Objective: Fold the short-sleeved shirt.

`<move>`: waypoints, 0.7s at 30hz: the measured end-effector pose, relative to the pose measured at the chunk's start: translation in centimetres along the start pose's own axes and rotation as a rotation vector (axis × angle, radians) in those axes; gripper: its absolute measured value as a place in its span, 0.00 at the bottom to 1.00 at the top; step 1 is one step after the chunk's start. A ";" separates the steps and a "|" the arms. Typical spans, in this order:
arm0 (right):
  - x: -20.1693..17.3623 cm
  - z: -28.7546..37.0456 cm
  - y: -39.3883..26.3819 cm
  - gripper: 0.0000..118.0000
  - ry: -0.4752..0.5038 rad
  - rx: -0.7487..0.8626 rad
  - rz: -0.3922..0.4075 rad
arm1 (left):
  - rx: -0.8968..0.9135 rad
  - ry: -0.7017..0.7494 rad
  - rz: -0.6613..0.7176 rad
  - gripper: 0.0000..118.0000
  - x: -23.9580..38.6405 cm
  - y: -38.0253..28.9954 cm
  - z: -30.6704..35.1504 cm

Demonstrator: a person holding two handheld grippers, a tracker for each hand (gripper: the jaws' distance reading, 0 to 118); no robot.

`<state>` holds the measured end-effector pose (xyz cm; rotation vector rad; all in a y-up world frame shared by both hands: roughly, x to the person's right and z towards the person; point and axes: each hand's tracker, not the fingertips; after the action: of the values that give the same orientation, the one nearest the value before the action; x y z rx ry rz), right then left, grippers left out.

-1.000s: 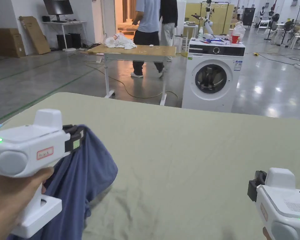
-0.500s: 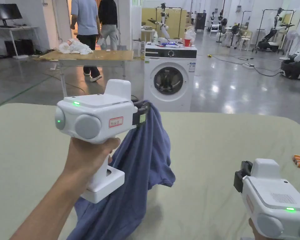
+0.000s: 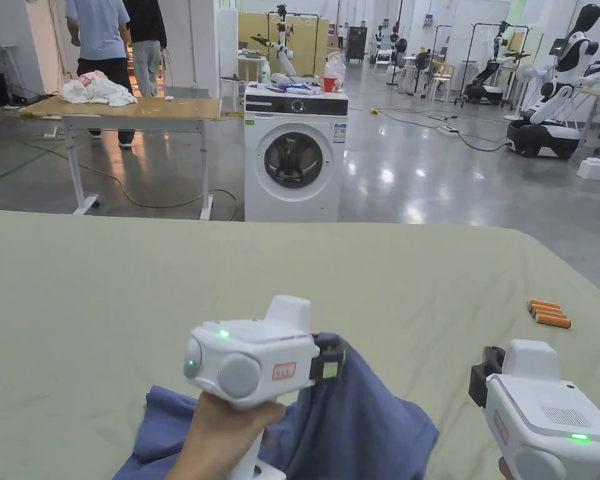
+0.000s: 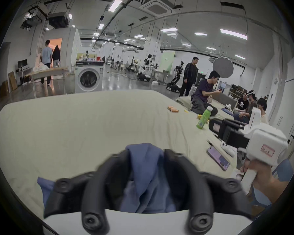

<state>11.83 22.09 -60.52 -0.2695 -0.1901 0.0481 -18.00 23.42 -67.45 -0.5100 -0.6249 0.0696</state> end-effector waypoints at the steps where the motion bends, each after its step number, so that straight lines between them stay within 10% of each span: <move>1: -0.3 -0.1 -0.2 0.03 0.006 -0.004 0.003 | -0.006 0.003 0.003 0.48 -0.1 -0.7 0.1; 4: -1.5 -0.2 -0.2 0.03 0.034 -0.011 0.011 | -0.027 0.034 -0.002 0.67 -0.7 -1.6 1.1; 11: -5.2 -0.4 1.7 0.03 0.098 0.040 0.027 | 0.158 0.259 0.026 0.64 -4.1 -1.7 5.8; 15: -7.1 -0.3 2.9 0.03 0.116 0.089 0.035 | 0.189 0.334 0.033 0.27 -6.1 -0.9 9.1; 21: -8.8 0.0 4.2 0.03 0.139 0.130 0.012 | 0.260 0.532 0.116 0.00 -9.2 -2.5 12.8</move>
<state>3.16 25.47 -63.23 -0.1432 -0.0470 0.0531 -33.09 24.86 -62.39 -0.2916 -0.0624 0.1180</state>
